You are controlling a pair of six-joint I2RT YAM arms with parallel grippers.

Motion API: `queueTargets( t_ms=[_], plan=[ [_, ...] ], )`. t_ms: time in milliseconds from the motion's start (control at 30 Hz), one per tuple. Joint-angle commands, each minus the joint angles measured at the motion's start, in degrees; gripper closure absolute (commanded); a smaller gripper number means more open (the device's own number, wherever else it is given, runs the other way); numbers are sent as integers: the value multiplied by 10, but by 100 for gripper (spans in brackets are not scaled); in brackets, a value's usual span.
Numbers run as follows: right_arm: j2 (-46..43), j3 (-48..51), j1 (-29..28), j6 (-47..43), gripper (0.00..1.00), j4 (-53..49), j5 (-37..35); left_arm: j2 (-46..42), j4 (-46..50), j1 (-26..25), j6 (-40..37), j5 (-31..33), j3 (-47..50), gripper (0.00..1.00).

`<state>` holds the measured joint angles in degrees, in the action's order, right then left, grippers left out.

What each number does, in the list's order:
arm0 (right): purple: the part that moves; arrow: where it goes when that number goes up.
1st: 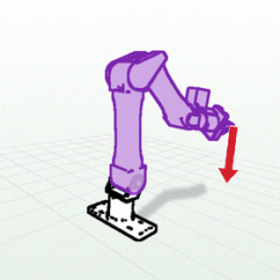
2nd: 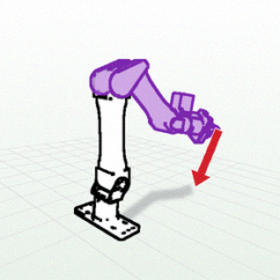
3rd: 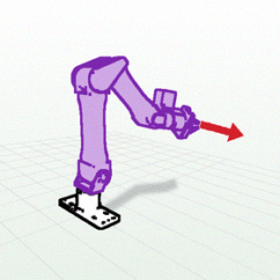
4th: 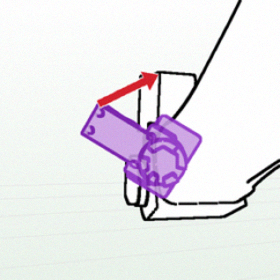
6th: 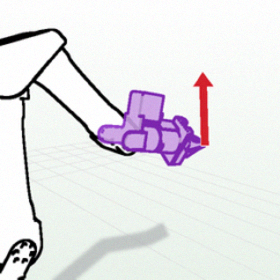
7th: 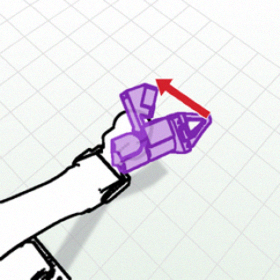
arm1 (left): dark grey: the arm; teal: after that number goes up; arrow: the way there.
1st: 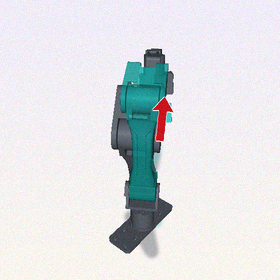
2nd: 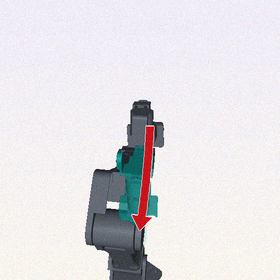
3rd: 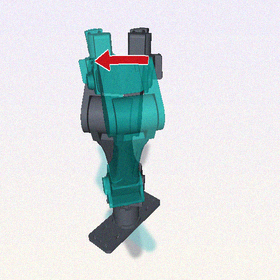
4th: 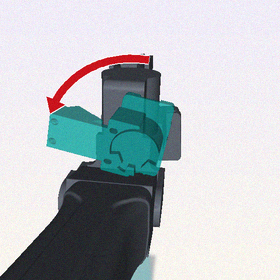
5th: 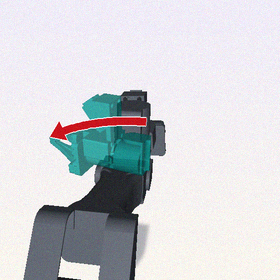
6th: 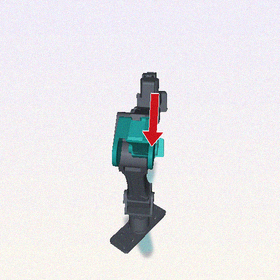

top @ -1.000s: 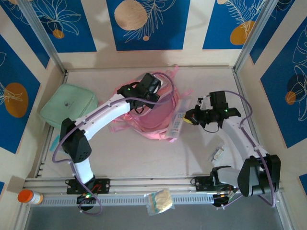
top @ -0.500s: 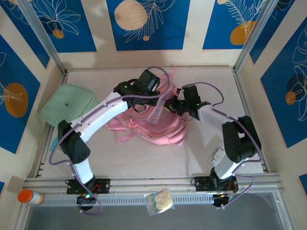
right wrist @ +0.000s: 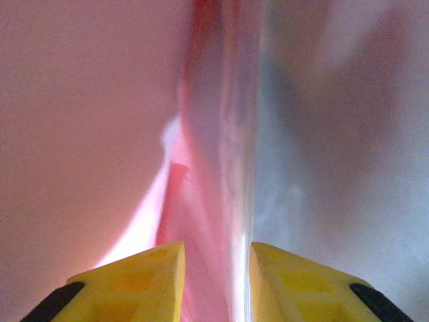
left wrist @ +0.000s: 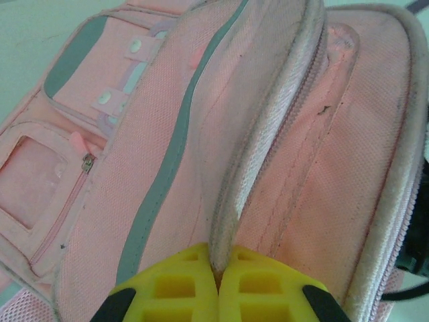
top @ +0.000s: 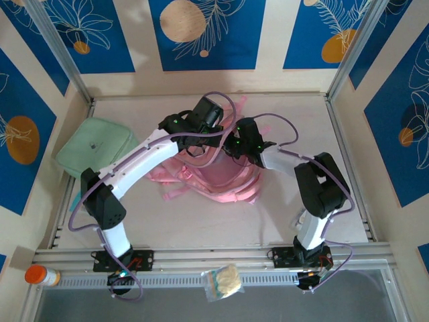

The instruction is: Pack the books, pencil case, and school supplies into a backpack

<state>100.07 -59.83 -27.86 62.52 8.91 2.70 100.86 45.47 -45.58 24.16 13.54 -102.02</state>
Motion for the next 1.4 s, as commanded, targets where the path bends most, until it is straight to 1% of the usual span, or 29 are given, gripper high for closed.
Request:
queueTargets(
  t_ms=[0, 100, 200, 267, 367, 533, 633, 700, 733, 767, 800, 833, 900, 1000, 1067, 1133, 1200, 1300, 1367],
  plan=[
    [-46, 35, 15, 29, 76, -55, -25, -45, -58, 5, 15, 0, -2, 100],
    [-44, 40, 16, 28, 83, -69, -26, -47, -63, 7, 17, -1, 6, 100],
    [-25, 27, 4, 31, 93, -79, -15, -51, -76, 8, 23, -7, 19, 100],
    [-23, 27, -3, 37, 97, -76, -13, -49, -77, 9, 24, -11, 22, 100],
    [-44, 25, -4, 22, 99, -85, -8, -48, -71, 15, 27, -19, 30, 100],
    [-136, 35, 17, -27, 99, -180, -41, -44, -92, 19, 35, -67, 70, 100],
    [-189, 22, 37, -64, 99, -285, -54, -40, -122, 19, 47, -107, 107, 100],
    [-218, 16, 56, -92, 99, -345, -57, -36, -152, 20, 57, -147, 137, 99],
    [-229, 17, 65, -100, 100, -364, -55, -36, -163, 19, 63, -159, 147, 95],
    [-243, 22, 76, -109, 100, -381, -54, -38, -173, 19, 69, -169, 157, 86],
    [-257, 29, 84, -118, 100, -392, -54, -45, -188, 19, 76, -178, 171, 73],
    [-268, 34, 91, -123, 100, -400, -51, -54, -197, 19, 82, -181, 183, 65],
    [-288, 31, 98, -139, 100, -430, -43, -90, -214, 19, 94, -174, 216, 56],
    [-304, 25, 84, -145, 100, -471, -53, -169, -247, 21, 111, -137, 291, 44],
    [-308, 40, 68, -131, 99, -471, -41, -216, -256, 34, 123, -111, 343, 37],
    [-304, 58, 43, -115, 100, -461, -27, -246, -254, 63, 141, -120, 390, 33],
    [-292, 70, 7, -101, 100, -453, -38, -274, -254, 97, 159, -133, 440, 32],
    [-263, 80, -40, -79, 100, -425, -43, -310, -274, 129, 179, -135, 508, 31],
    [-238, 78, -57, -64, 100, -410, -31, -316, -292, 153, 194, -170, 537, 30]
  ],
)
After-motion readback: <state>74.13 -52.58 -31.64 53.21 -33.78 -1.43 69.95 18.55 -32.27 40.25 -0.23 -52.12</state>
